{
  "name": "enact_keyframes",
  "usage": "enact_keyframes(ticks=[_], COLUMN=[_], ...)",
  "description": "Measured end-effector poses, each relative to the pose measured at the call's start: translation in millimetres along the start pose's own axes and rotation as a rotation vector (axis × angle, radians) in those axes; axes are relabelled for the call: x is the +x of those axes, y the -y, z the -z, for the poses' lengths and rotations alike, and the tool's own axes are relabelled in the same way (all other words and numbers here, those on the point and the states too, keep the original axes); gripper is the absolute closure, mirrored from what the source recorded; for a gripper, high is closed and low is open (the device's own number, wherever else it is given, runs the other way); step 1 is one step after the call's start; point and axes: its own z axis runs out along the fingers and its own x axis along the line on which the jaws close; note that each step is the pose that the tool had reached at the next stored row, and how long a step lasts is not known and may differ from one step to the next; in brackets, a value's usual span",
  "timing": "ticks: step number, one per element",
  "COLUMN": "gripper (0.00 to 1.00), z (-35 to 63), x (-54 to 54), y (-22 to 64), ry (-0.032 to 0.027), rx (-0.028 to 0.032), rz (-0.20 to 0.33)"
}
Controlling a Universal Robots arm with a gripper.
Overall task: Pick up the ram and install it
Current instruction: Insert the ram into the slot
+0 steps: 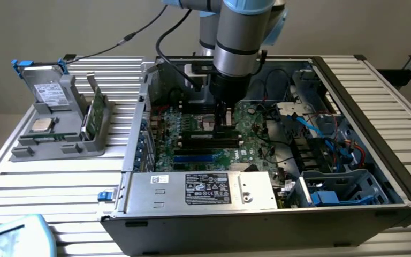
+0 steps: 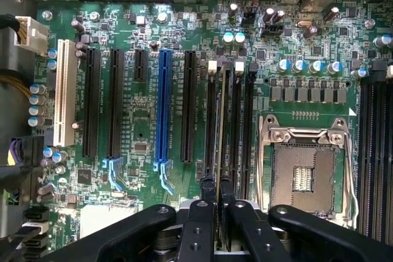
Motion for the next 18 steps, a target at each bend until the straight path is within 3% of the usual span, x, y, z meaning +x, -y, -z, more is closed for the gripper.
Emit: enact_keyframes(ticks=[6,7,10,11,18], gripper=[0.86,0.86,0.86,0.86,0.86], z=[-0.3,-0.6,-1.4,-1.5,-2.0], x=[-0.4,-0.5,-0.8,-1.0,-2.7], y=[0.3,0.3,0.4,0.5,0.5], ry=[-0.0019,-0.0040,-0.0210,-0.0226,-0.0250], rx=[-0.0002,-0.0002,-0.0008,-0.0009,-0.0006], rz=[0.000,0.000,-0.002,-0.002,0.005])
